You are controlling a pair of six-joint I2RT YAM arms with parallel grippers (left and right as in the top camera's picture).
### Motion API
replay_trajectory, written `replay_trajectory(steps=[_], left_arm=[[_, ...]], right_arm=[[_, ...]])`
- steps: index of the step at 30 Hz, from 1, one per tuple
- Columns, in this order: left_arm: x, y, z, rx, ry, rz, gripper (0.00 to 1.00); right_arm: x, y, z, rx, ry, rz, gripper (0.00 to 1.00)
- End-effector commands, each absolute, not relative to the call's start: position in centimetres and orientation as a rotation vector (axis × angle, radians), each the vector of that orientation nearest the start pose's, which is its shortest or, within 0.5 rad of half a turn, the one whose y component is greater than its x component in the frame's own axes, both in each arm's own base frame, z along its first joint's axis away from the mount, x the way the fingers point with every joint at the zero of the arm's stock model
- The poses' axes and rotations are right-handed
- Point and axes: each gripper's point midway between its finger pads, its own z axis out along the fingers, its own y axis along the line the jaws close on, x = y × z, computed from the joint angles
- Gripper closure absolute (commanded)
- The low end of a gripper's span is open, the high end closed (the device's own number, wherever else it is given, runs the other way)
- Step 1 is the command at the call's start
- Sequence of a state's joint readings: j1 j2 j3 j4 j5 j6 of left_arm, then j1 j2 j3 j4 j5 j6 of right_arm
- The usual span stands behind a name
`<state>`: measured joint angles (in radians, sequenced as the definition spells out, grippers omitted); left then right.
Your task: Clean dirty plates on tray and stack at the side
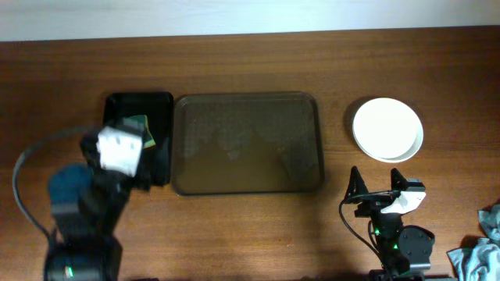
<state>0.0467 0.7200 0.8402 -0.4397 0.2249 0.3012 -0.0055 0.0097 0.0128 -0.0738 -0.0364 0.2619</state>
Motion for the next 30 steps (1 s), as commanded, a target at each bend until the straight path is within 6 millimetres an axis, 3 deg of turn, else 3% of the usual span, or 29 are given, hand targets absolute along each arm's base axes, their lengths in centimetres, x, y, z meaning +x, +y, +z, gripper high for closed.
replay_trajectory(steps=[1,6,9,12,30], left_arm=[[26.1,-2.4,26.6,0.406,1.712,0.088,0.01],[23.8,-2.7,21.4,0.386,1.574,0.142,0.01],[24.0,-2.7,19.2,0.38,1.528,0.149,0.01],[24.4,-2.8,16.0,0.388,1.591,0.133,0.01],[24.4,-2.7,16.0,0.386,1.591,0.135,0.01]], right_arm=[[24.6,0.8,15.7,0.183,1.64,0.242,0.02],[24.6,0.8,15.7,0.183,1.64,0.242,0.01],[24.6,0.8,15.7,0.183,1.64,0.242,0.02],[24.6,0.8,15.7,0.183,1.64,0.242,0.02],[24.6,0.8,15.7,0.183,1.64,0.242,0.02]])
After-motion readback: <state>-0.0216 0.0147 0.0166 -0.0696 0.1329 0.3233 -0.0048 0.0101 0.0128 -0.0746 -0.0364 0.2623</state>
